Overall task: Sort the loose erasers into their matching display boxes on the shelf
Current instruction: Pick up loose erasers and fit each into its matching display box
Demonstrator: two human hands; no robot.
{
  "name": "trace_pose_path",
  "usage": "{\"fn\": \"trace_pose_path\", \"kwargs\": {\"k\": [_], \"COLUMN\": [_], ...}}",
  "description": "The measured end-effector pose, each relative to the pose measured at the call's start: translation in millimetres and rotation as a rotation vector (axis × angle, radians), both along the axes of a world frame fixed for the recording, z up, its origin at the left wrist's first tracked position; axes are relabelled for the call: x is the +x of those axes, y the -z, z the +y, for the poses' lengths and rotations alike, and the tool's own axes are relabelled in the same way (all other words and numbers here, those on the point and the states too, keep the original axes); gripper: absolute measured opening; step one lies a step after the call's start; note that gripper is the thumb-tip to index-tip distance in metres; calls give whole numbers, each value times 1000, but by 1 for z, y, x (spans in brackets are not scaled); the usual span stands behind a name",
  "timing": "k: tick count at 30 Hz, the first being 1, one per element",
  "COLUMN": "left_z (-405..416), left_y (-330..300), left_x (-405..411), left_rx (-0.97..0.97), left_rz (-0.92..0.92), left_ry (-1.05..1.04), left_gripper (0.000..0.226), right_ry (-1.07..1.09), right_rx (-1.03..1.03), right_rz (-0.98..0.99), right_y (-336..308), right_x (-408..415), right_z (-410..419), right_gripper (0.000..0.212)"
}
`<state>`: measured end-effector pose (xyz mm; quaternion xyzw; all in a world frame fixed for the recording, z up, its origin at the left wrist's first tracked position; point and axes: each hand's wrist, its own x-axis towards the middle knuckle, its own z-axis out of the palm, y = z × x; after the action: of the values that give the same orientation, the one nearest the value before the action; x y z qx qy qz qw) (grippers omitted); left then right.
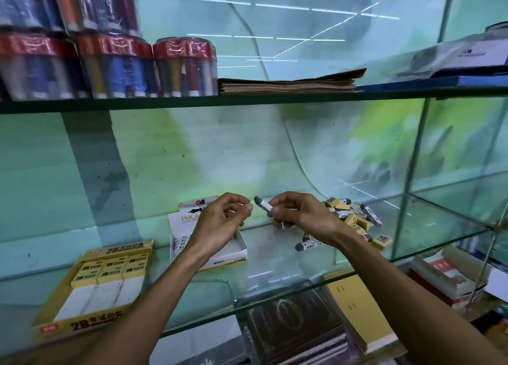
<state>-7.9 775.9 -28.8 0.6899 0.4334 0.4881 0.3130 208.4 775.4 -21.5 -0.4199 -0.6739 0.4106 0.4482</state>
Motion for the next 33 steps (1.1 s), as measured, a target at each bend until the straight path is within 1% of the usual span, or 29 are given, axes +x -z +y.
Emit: {"fn": "trace_pose_path", "kwargs": {"k": [3,7,12,13,16,18,21,24,27,33], "left_z": [-4,-9,-17,-19,-25,-30,-37,-43,-46,-47], "left_y": [-2,-3,-4,-4,-3,0,4,9,15,20], "left_x": [-2,-12,-37,-42,-59,-70,-84,-92,-95,-96], "left_rx": [-29,-1,107,120,163,191,205,201,193,181], "left_rz": [-33,-77,49,69,107,119,139,125,103,110], "left_ry": [6,8,-33,-52,-139,-200,-235,-245,-244,-231], "left_gripper": [15,11,12,12,10,8,7,6,8,11], "right_ry": [-33,-55,-92,-93,-33,-28,-54,-16,58,98], "right_rx": [35,34,91,129,290,352,373,373,376,384], "right_rz": [-67,-86,-137,-180,-421,-557,-788,-977,-1071,-1077], "right_y": [1,-2,-1,0,1,2,2,4,10,13], "right_x": [-14,-31,-52,-56,-71,-79,-94,-107,-113,-113], "right_z": [-3,-5,1,4,11,16,24,30,34,37], "right_gripper": [20,22,19,17,12,13,18,23,26,22]}}
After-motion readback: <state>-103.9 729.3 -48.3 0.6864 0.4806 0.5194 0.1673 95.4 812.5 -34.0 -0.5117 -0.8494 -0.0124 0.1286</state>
